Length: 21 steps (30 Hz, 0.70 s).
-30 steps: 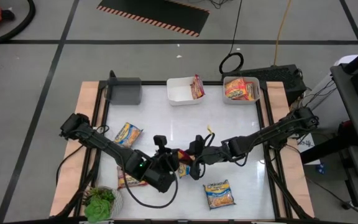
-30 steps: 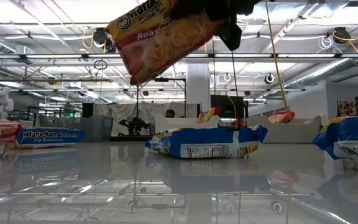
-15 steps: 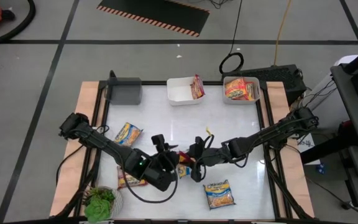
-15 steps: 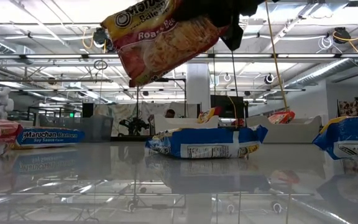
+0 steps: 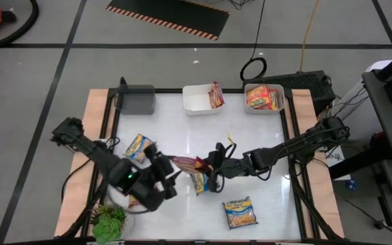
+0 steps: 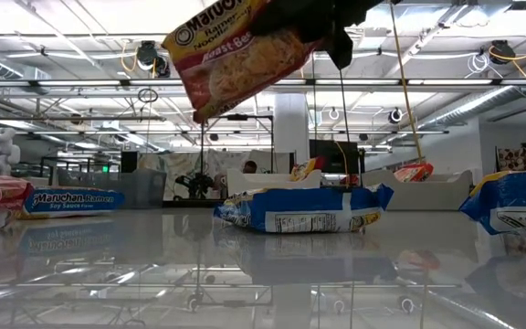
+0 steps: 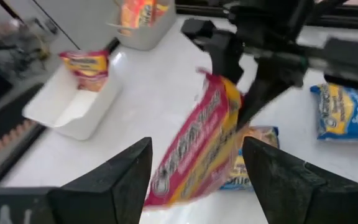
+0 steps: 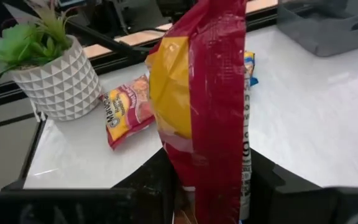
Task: Sort Maruchan noodles
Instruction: Put the right red noodle pack into the white bin
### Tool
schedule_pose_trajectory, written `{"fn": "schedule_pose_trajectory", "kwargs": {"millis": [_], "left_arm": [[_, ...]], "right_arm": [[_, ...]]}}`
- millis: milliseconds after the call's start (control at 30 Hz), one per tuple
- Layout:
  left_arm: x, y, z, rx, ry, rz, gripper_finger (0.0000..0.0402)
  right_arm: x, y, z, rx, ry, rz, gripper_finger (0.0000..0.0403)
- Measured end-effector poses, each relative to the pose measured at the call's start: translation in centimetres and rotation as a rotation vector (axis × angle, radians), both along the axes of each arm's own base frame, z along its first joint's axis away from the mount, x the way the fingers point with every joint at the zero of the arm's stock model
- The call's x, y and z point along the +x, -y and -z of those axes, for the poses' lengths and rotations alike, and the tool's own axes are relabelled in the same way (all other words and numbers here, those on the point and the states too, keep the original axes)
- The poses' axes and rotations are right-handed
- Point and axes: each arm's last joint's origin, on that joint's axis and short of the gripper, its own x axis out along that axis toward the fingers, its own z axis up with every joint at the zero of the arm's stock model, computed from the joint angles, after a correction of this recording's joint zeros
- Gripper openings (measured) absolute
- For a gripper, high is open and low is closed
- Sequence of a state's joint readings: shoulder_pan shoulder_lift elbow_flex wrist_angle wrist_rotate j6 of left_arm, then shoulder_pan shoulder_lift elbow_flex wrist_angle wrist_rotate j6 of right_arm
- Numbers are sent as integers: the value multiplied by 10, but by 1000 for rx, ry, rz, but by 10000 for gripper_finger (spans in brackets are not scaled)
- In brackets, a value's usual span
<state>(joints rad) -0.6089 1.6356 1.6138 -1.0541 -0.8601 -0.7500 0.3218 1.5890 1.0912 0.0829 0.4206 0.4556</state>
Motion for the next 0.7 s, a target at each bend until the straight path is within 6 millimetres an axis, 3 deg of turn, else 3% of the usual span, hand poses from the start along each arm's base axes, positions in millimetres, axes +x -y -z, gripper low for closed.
{"fn": "schedule_pose_trajectory", "kwargs": {"millis": [200,467,700], "left_arm": [[-28,3,-1,124,14,-82,253],[-44,-2,7,171,-30,-152,253],[-65,-26,25,159,-21,-217,253]], "right_arm": [[3,10,-2,-63,30,95,109],[7,33,-7,-204,170,367,110],[7,56,-13,-327,294,579,111]]}}
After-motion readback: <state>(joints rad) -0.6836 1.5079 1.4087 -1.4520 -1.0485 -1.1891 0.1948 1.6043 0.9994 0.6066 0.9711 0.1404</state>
